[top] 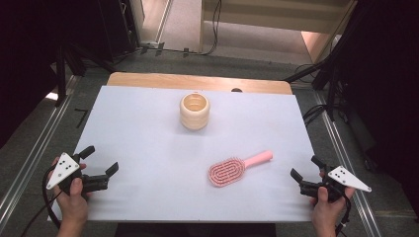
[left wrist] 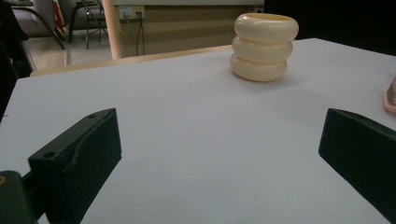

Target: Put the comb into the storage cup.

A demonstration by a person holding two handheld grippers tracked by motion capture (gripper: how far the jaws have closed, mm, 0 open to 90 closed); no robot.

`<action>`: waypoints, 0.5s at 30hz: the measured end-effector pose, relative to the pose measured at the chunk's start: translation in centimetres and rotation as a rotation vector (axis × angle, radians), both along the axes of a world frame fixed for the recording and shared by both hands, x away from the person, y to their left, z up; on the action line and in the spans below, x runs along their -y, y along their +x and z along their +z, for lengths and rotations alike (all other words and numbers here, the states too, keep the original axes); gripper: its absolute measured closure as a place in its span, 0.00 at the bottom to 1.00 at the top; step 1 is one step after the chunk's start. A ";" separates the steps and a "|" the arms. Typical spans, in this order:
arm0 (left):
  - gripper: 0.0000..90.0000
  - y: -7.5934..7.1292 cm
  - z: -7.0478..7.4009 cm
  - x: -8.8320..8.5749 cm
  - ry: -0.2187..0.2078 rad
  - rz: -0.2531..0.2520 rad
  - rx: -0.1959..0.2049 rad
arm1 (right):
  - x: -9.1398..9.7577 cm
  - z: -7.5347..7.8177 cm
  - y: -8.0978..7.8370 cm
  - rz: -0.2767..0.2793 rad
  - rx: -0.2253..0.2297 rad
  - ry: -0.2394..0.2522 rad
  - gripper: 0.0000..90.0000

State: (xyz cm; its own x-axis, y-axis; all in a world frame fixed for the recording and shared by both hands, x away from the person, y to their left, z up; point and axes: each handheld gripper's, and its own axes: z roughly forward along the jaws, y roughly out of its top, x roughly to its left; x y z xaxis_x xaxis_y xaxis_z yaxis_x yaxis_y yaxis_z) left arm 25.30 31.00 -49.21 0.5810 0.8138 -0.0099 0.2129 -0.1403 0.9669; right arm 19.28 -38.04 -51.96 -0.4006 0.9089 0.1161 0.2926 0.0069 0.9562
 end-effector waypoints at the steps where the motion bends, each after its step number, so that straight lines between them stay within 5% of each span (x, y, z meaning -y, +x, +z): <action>1: 0.00 0.0 0.0 0.0 -0.001 -0.006 0.005 | 0.0 0.0 0.0 0.003 0.000 0.000 0.00; 8: 0.00 0.0 0.0 -0.1 -0.013 0.007 0.004 | 0.1 0.2 0.0 0.000 -0.006 0.016 0.00; 12: 0.00 0.0 -0.1 0.0 -0.006 0.013 0.006 | -0.1 0.6 -0.1 -0.019 -0.023 -0.006 0.13; 15: 0.00 0.0 0.0 0.0 -0.002 0.012 0.008 | -0.3 1.0 0.1 -0.002 -0.054 0.029 0.17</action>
